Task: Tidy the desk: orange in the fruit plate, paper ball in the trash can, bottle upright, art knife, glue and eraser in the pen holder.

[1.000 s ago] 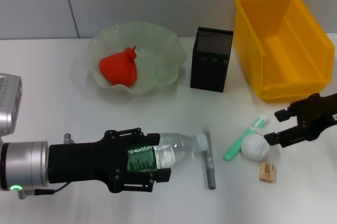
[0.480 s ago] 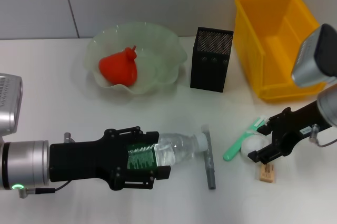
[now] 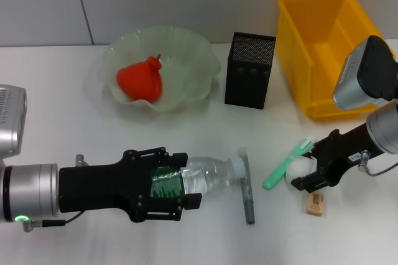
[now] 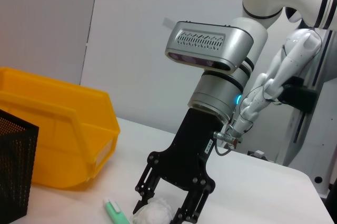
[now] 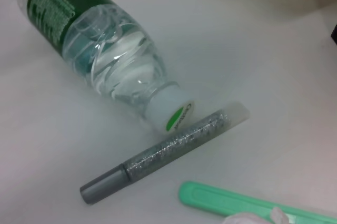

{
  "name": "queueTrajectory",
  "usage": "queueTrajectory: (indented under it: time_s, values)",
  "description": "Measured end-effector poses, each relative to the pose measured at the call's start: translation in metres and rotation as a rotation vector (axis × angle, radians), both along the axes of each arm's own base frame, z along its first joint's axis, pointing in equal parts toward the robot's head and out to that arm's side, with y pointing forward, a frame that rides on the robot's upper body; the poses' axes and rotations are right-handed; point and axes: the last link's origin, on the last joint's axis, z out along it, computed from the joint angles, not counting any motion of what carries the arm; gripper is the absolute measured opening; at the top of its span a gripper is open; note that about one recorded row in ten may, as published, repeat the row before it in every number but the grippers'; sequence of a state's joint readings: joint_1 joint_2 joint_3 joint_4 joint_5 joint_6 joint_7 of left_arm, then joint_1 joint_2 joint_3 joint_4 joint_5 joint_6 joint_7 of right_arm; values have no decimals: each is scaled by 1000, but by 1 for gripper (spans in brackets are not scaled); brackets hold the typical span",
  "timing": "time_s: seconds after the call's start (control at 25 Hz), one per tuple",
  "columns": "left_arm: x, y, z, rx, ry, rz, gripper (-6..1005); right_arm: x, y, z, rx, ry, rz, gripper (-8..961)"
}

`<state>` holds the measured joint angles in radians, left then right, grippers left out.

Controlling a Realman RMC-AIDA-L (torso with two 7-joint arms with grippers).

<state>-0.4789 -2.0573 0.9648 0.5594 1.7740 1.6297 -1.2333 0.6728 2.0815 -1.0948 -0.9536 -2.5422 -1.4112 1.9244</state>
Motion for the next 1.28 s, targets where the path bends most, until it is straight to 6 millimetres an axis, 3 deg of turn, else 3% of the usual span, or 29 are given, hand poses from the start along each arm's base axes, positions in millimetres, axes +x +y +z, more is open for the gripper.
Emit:
queueTrajectory:
  time_s: [0.24,0.28,0.32,0.4,0.44,0.52,0.6,0.64,0.72,0.92,1.0,1.28]
  values:
    - [0,1,1,2,2,-2,843,-12,5,12,33,30,-5,621]
    - [1,1,1,2,1,0,843,-25,7,30,64,88,-16,603]
    - [1,1,1,2,1,0,843,-25,7,30,64,88,-16,585]
    - [1,2,2,2,0,1,843,-44,12,71,169,219,-34,548]
    - [1,2,2,2,0,1,843,-44,12,71,169,219,-34,548]
    - [1,2,2,2,0,1,843,-47,18,94,275,266,-51,547]
    - [1,3,2,1,0,1,842,-39,33,117,457,300,-82,546]
    - [1,3,2,1,0,1,842,-39,33,117,457,300,-82,546]
    - [2,3,1,0,-1,2,842,-24,48,136,650,325,-130,545]
    - [2,2,0,-1,-3,4,842,-12,60,136,744,330,-165,544]
    - [2,2,0,-1,-4,4,842,-8,66,124,735,311,-161,545]
    - [2,3,1,8,-11,11,843,-11,72,116,738,290,-136,564]
